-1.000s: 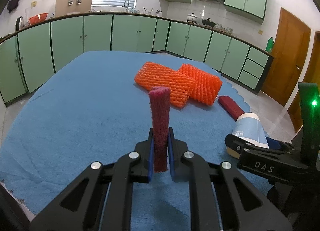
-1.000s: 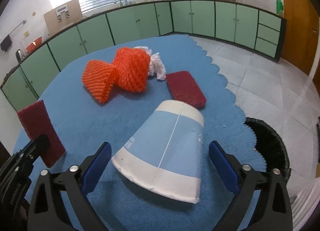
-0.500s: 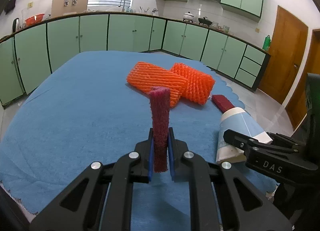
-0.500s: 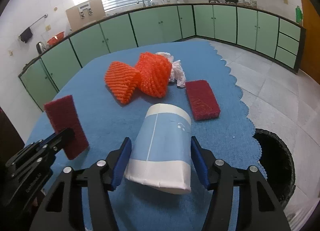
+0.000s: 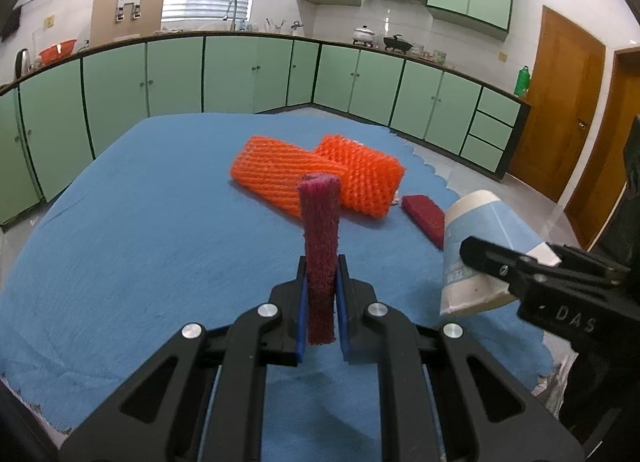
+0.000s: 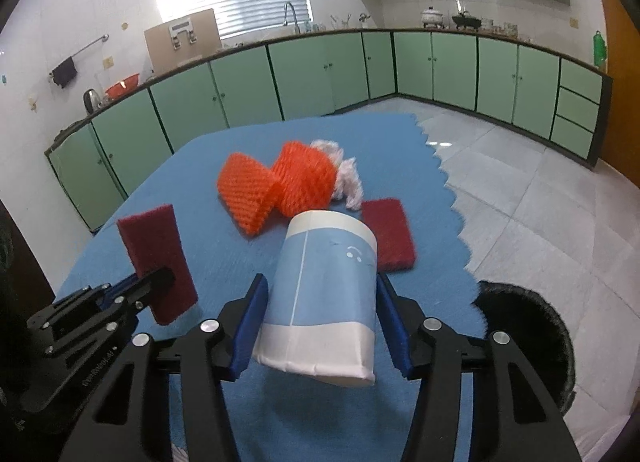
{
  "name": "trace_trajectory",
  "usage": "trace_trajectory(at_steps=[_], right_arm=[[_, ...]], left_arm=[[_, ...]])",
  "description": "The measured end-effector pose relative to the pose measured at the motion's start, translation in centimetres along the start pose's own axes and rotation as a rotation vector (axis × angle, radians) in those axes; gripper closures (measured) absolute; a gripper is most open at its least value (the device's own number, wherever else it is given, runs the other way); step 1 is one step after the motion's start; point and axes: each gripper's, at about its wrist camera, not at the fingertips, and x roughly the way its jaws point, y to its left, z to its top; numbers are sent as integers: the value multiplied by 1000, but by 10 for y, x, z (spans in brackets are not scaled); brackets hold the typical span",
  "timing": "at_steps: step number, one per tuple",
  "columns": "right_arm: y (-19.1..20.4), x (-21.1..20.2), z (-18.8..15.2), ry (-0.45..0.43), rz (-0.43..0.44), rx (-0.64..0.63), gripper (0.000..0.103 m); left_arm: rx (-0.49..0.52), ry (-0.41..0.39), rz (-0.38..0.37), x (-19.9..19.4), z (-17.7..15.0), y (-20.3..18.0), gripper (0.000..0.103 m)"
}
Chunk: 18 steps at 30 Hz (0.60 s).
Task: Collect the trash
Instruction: 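Carry the red pad and paper cup over the black bin with both grippers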
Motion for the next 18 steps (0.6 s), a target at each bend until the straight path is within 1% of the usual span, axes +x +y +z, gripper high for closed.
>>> trace_trajectory(at_steps=[10,18], right_arm=[[-27,-26,13,-54,-33,17,50],[-62,-51,21,-101,-79,67,50]], left_arm=[[16,-29,-56,2,20,-29,92],[58,-39,-139,8,33,-70,92]])
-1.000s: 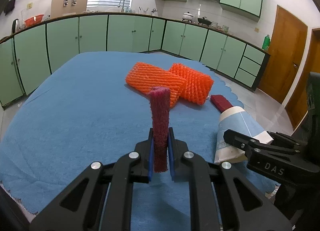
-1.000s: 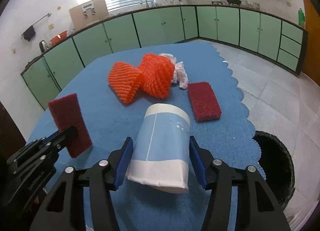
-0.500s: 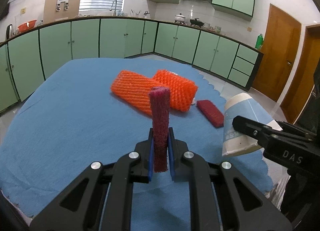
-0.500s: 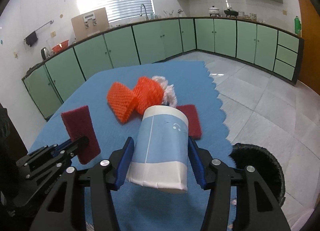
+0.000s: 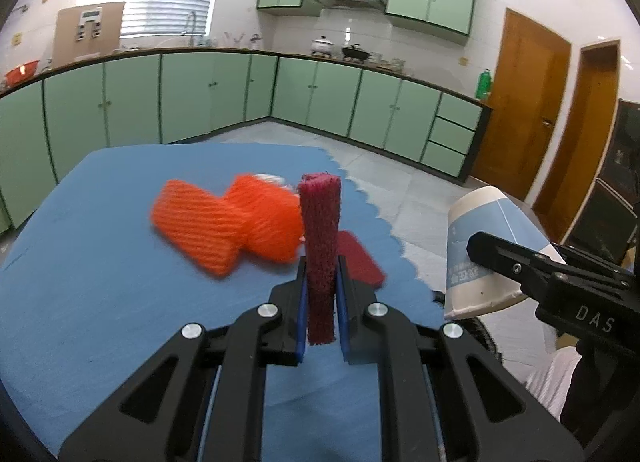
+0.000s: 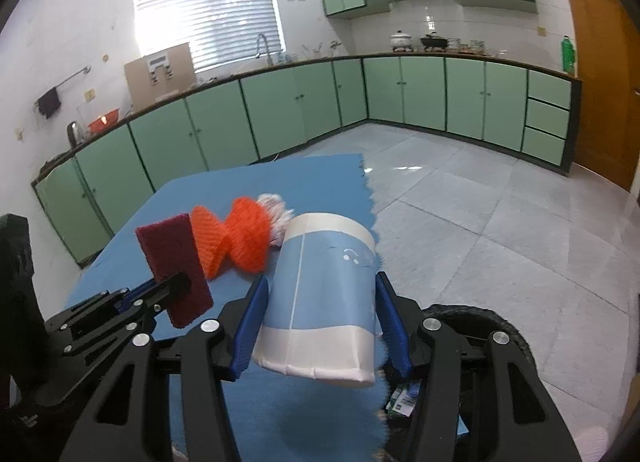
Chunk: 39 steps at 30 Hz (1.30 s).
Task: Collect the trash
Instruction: 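Carry the red pad and paper cup over the black bin with both grippers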
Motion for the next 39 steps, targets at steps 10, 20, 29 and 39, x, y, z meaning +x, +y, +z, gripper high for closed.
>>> trace_trajectory(at_steps=[10,20,29,39], right_arm=[[-62,-30,12,-53,-93,61,50],[-127,-40,9,-48,-172,114,50],[-166,-32,-3,-22,-221,150,50],[-210,1,-30,82,-194,237,38]], left_arm=[[66,11,-118,29,9,-65,92],[136,49,-235,67,6,-137,92],[160,88,-270,102,-1,-170,92],[183,203,-296,149,-5,-185,75]])
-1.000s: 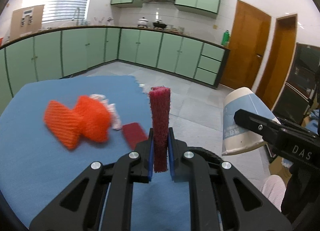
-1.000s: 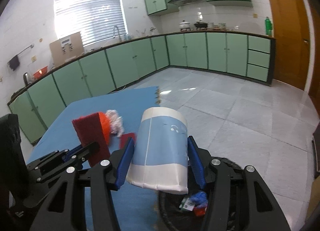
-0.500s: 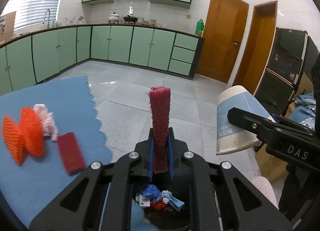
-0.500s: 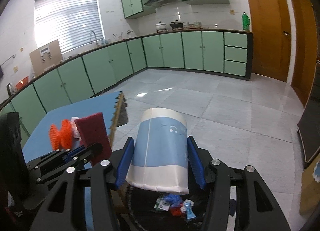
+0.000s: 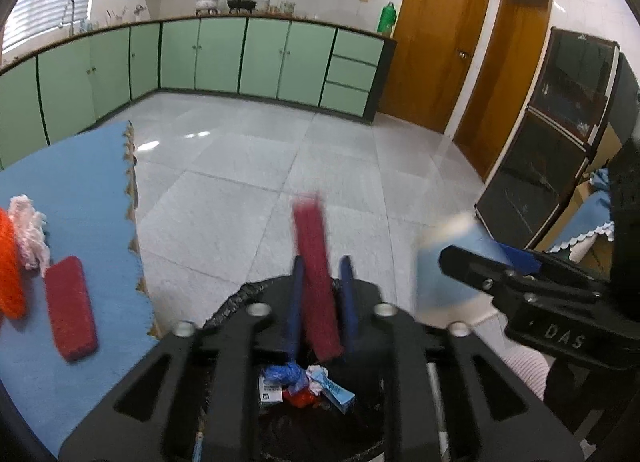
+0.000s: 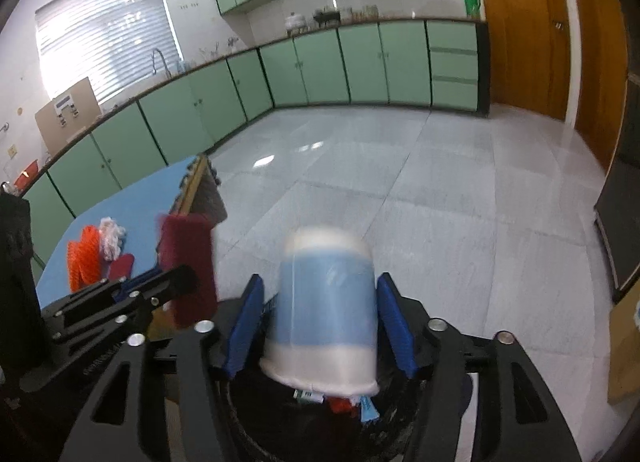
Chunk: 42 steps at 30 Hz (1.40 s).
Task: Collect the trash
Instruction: 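Carry the red pad and paper cup over the black bin with both grippers, then open both grippers to drop the pad and cup into the bin, then return to the mat and grasp the second dark red pad with the right gripper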
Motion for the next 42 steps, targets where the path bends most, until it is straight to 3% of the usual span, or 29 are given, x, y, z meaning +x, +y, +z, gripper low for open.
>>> trace_trajectory(at_steps=[1,4,10,17,25,37,42], right_arm=[[-3,4,-1,11,2,7,36],[-8,10,-2,22,-2,19,30],[1,3,6,-15,-54,7,7],[18,-8,19,-27,-29,25,6],[84,-11,26,-57,-6,-48,6],[181,13,9,-139,114,-180,6],[211,36,3,-87,131,-247,6]], left_arm=[[1,2,1,2,0,2,68],[-8,9,11,2,-1,8,64],[-52,-24,57,-13,3,26,48],[-93,-105,168,-64,7,62,33],[-162,-171,331,-128,3,112,21],[-247,-166,484,-174,-27,174,17],[-281,-156,509,-180,-34,195,17]])
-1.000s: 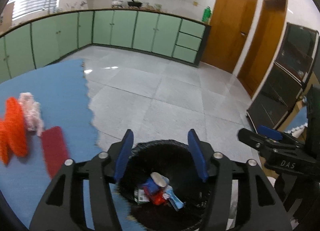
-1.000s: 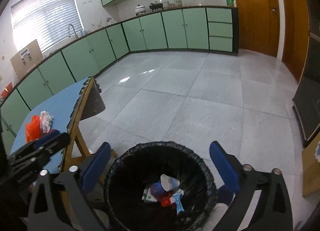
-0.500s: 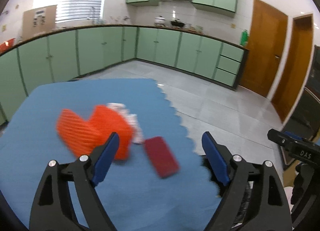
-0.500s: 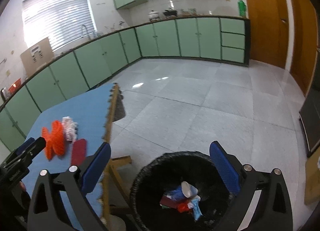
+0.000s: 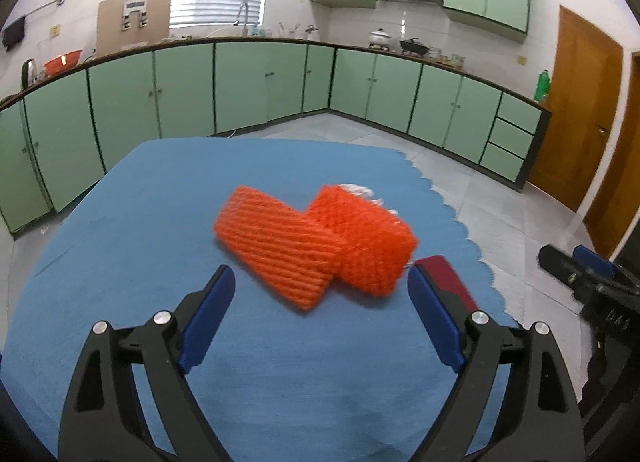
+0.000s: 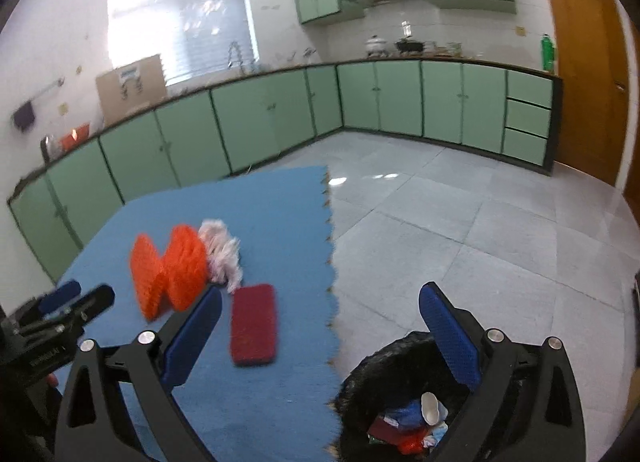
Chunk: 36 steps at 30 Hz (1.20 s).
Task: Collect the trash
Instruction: 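Return to the mat and grasp the second dark red pad with the right gripper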
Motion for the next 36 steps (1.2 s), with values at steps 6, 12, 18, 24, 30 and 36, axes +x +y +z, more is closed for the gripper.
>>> trace_trajectory(at_steps=[6,12,18,24,30,36], right_arm=[[18,27,-9,68,3,-9,6],[29,51,-17,126,-6,-17,7],[33,66,-20,183,14,-27,16],[37,77,-23,240,29,-44,29],[42,77,-26,251,33,-77,47],[48,74,-29,252,59,-101,62]], left_arm=[[-3,4,26,4,-1,11,17],[-14,28,36,15,-5,20,17],[-20,54,43,25,-8,27,17],[-28,71,45,33,-9,30,17],[-26,84,33,38,-7,27,17],[-17,95,24,46,-8,22,18]])
